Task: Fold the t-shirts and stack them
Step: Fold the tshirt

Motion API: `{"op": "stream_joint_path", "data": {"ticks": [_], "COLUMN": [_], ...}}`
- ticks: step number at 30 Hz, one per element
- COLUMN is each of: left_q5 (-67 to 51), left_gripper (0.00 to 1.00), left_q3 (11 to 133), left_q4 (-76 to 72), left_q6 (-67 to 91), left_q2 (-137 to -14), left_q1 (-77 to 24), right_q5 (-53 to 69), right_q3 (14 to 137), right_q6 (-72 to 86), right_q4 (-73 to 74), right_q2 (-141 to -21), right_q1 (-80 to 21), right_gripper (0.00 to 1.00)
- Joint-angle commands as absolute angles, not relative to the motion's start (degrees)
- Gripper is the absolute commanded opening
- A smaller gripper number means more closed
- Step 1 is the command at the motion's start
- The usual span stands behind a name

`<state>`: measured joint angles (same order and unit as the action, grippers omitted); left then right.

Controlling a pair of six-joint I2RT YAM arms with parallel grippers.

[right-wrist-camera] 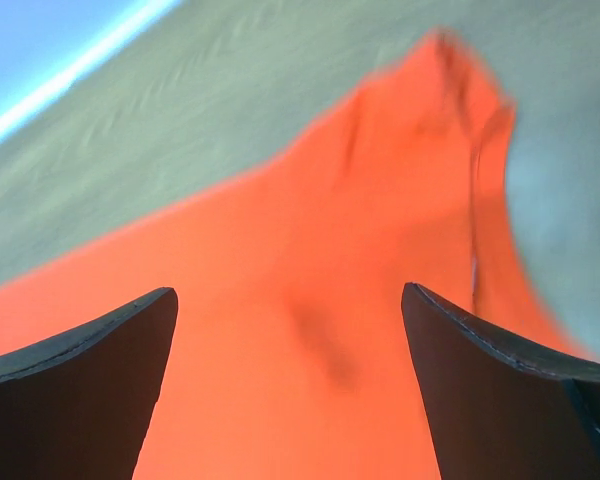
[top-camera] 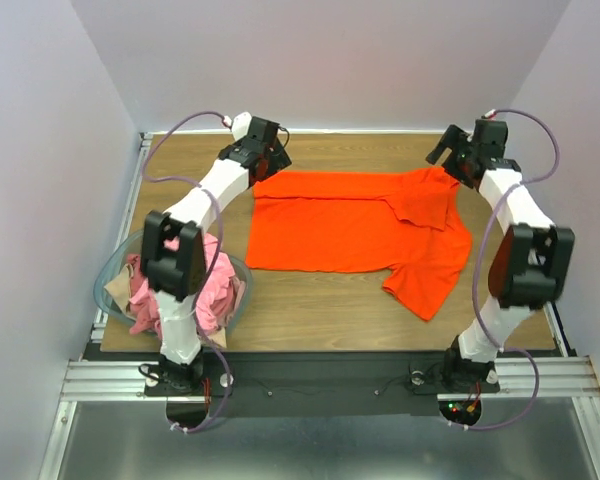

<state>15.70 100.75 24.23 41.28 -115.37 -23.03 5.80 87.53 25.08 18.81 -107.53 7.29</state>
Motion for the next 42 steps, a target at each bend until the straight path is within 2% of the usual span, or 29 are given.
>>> {"op": "stream_joint_path", "data": {"ticks": [1, 2, 6, 13, 23, 29, 35, 42], "left_q5": [23.02, 24.16, 22.86, 20.66, 24.07, 27.50, 28.56, 29.44], "left_gripper": [0.91, 0.91, 0.91, 0.91, 0.91, 0.91, 0.90, 0.89], "left_q3": [88.98, 82.94, 72.37, 68.30, 52.13, 52.74, 47.38, 47.28], "left_q4": [25.05, 24.53, 21.81, 20.66, 16.70, 21.79, 20.66, 21.27], "left_q6": [45.16, 48.22, 53.86, 60.11, 67.93, 70.57, 71.54, 71.01], "left_q2": [-100.74, -97.33, -93.25, -97.29, -90.79, -91.93, -88.34, -87.19], "left_q1": [-27.41, -29.25, -34.17, -42.09, -44.03, -42.02, -36.92, -34.19], "right_q5": [3.27, 2.90, 2.90, 5.01, 5.10, 5.10, 4.22, 3.61], "right_q3": [73.42, 66.08, 52.78, 45.27, 43.07, 42.98, 43.15, 42.10], "right_q6": [28.72, 29.35, 31.37, 30.77, 30.15, 29.36, 28.74, 29.35], "right_q4": [18.90, 18.81, 18.81, 21.00, 23.73, 23.91, 24.08, 24.34], "right_q2": [-89.68, -86.52, -73.76, -56.10, -53.08, -53.09, -52.91, -53.27], "right_q1": [4.04, 3.69, 3.34, 3.25, 3.25, 3.25, 3.25, 3.25], "right_gripper": [1.00, 1.00, 1.00, 1.00, 1.00, 1.00, 1.00, 1.00]}}
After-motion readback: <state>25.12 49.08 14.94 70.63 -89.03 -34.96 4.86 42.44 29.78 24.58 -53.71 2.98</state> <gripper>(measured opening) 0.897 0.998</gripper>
